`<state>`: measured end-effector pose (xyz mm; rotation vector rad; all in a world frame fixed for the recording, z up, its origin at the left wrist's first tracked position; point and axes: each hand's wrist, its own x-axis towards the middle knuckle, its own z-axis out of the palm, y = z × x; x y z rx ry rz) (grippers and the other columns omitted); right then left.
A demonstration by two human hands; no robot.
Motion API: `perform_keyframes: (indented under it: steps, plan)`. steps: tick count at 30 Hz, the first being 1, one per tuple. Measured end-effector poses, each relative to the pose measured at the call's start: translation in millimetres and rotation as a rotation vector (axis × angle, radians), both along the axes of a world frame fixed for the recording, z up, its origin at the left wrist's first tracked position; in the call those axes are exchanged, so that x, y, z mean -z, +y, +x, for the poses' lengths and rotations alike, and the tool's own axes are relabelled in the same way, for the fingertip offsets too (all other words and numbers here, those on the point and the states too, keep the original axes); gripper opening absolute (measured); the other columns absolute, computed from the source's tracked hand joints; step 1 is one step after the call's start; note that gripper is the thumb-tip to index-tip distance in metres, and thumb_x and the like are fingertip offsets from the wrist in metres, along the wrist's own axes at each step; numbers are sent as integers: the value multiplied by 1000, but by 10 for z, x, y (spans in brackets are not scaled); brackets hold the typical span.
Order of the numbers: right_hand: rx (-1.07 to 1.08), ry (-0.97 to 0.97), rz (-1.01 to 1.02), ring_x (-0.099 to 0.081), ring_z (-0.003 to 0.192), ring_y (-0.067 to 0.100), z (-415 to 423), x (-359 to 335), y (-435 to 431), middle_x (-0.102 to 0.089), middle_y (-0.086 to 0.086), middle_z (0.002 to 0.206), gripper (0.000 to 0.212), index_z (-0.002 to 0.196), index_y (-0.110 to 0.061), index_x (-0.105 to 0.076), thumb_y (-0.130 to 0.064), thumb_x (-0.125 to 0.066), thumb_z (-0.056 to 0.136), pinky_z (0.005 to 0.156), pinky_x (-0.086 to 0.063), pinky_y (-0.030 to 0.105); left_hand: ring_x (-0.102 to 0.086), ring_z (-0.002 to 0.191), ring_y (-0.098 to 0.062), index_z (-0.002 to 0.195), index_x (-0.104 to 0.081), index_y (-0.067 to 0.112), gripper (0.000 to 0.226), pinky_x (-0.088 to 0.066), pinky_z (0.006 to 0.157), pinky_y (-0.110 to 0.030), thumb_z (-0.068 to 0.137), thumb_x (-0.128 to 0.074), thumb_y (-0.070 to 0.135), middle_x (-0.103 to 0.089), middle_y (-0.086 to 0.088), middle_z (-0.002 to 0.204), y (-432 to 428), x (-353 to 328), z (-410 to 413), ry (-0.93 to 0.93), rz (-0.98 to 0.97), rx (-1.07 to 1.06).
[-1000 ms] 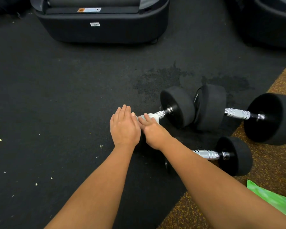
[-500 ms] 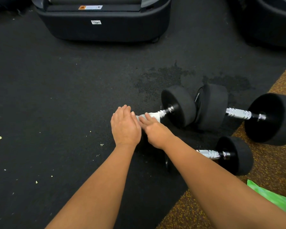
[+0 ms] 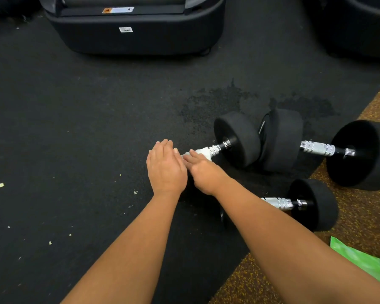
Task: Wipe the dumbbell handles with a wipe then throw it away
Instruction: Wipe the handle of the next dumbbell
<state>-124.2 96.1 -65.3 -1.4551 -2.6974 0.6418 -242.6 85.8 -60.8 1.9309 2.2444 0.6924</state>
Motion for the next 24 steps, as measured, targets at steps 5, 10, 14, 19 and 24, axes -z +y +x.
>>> perform_keyframes:
  steps: [5,10,14,19,24]
  plan:
    - [-12,-10,1,-13,145,25,230,-5,-10,-23,4,154,65,147,-12,-25,1,-48,88,112,-31,38,-44,130,-27,127,-54,4,47,-33,110,-45,98,-25,27,-55,-10,133,-4,-15,3,-4,4,5]
    - [30,-79,88,-47,116,27,-11,8,149,-57,10,120,33,122,-6,-52,-9,-42,90,107,-28,33,-42,132,-26,128,-54,5,47,-31,112,-44,98,-25,27,-54,-9,134,1,-6,4,-8,-13,-3]
    - [-34,-42,64,-52,111,28,-84,36,186,-60,11,114,30,116,-4,-56,-8,-46,89,105,-28,32,-40,134,-26,129,-52,5,43,-28,114,-43,98,-30,24,-52,-9,137,-7,3,-6,-7,-16,-2]
    - [-65,18,53,-31,135,26,209,126,139,-42,5,140,61,138,-10,-40,3,-55,81,114,-26,34,-41,133,-26,129,-52,5,41,-28,114,-42,99,-31,23,-52,-9,136,1,8,-4,-4,-9,2]
    - [-9,-30,53,-34,130,28,157,33,189,-48,7,131,47,131,-8,-45,0,-48,85,111,-26,37,-40,134,-26,130,-52,5,49,-27,115,-42,98,-23,29,-52,-8,137,8,28,-6,13,4,-2]
